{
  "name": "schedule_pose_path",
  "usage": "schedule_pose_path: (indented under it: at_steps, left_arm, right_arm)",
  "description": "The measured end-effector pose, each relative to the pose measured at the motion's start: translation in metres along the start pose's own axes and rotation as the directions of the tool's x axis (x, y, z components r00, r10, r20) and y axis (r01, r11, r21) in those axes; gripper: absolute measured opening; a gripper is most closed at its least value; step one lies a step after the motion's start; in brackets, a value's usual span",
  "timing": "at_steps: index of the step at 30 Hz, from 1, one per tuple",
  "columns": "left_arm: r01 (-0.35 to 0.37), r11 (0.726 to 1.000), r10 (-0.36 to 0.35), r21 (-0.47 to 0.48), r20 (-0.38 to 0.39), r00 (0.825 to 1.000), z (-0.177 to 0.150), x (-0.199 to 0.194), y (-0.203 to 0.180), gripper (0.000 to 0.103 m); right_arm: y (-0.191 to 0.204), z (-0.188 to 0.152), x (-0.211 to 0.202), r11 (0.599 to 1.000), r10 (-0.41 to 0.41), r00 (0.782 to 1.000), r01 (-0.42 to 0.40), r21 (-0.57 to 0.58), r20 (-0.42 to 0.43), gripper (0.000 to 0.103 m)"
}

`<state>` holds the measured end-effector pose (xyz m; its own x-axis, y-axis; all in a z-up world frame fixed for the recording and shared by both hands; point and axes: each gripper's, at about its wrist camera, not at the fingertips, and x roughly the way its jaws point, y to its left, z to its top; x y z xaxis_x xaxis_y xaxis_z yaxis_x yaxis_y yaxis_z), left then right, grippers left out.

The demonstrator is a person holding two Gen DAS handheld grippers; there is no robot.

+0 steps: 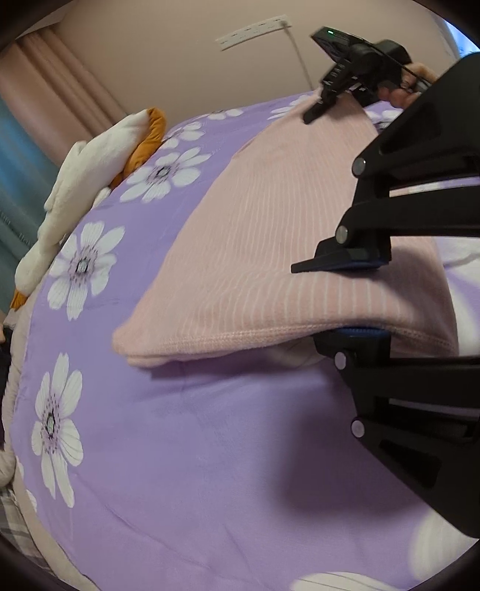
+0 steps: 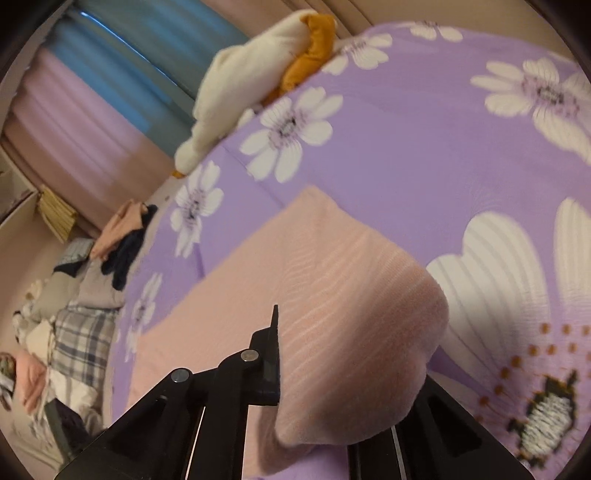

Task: Fold small clothes
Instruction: 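Grasp the sweater side with the right gripper and fold it over the other half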

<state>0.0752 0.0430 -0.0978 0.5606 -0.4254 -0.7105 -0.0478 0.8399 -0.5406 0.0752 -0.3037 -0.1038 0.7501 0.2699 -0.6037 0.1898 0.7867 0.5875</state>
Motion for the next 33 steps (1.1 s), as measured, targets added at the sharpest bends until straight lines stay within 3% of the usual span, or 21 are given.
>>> schedule_pose_path:
  at_steps: [8, 16, 23, 26, 33]
  left_arm:
    - [0.009, 1.000, -0.007, 0.030, -0.065, 0.998, -0.057, -0.020, -0.025, 0.022]
    - [-0.048, 0.997, 0.053, 0.061, -0.080, 0.995, -0.078, -0.011, -0.028, 0.029]
    - [-0.057, 0.997, 0.061, 0.058, -0.081, 0.995, -0.077, -0.017, -0.024, 0.035]
    - [-0.073, 0.996, 0.077, 0.059, -0.071, 0.994, -0.076, -0.023, -0.022, 0.044]
    - [-0.098, 0.994, 0.099, 0.039, -0.024, 0.995, -0.069, -0.042, -0.009, 0.051]
  right_arm:
    - [-0.004, 0.000, -0.059, 0.997, -0.067, 0.996, 0.069, -0.044, 0.051, 0.011]
    - [-0.016, -0.014, -0.060, 0.988, -0.138, 0.990, 0.139, -0.061, 0.017, 0.011]
    - [0.031, -0.013, -0.071, 0.971, -0.101, 0.993, 0.113, -0.211, 0.067, 0.011]
    - [0.060, -0.016, -0.073, 0.955, -0.068, 0.995, 0.084, -0.284, 0.068, 0.012]
    - [0.126, -0.044, -0.072, 0.883, 0.024, 1.000, -0.016, -0.470, 0.011, 0.012]
